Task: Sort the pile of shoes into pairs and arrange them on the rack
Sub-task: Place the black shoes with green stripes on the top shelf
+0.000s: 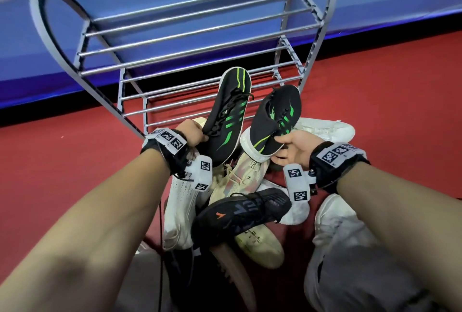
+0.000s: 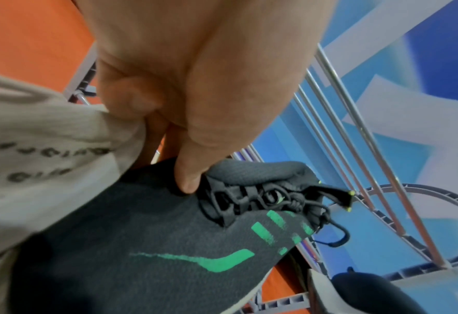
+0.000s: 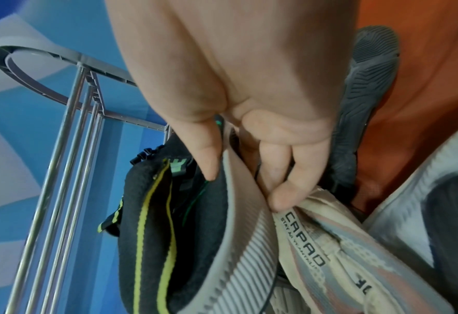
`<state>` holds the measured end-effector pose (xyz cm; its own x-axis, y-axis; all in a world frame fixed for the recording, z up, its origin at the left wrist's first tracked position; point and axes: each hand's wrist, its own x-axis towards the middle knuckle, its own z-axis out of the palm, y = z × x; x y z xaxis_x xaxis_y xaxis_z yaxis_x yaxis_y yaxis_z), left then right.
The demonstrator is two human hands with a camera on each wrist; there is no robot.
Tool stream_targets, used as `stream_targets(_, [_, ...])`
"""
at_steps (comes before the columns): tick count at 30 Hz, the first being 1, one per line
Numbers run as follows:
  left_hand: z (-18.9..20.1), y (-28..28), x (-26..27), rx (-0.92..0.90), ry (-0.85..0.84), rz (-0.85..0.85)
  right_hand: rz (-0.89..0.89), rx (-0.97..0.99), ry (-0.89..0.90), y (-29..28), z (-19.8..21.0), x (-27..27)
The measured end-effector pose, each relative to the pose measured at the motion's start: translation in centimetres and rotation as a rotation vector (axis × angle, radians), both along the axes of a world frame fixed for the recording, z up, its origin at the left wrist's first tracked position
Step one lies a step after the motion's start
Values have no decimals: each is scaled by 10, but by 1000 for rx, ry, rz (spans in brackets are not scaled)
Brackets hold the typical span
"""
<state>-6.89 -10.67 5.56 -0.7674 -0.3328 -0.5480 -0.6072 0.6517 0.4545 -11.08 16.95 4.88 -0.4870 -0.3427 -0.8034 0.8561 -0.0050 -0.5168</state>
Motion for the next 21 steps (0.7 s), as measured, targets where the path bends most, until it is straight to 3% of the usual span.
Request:
stream_targets(9, [21,24,-6,217,17,223,-41,-57,8,8,6,11])
stream_targets(19, [61,39,20,339,87,182,-68,-103,64,12,37,28])
stream_targets(21, [78,39,32,289,68,162,-37,-110,100,9,49,34])
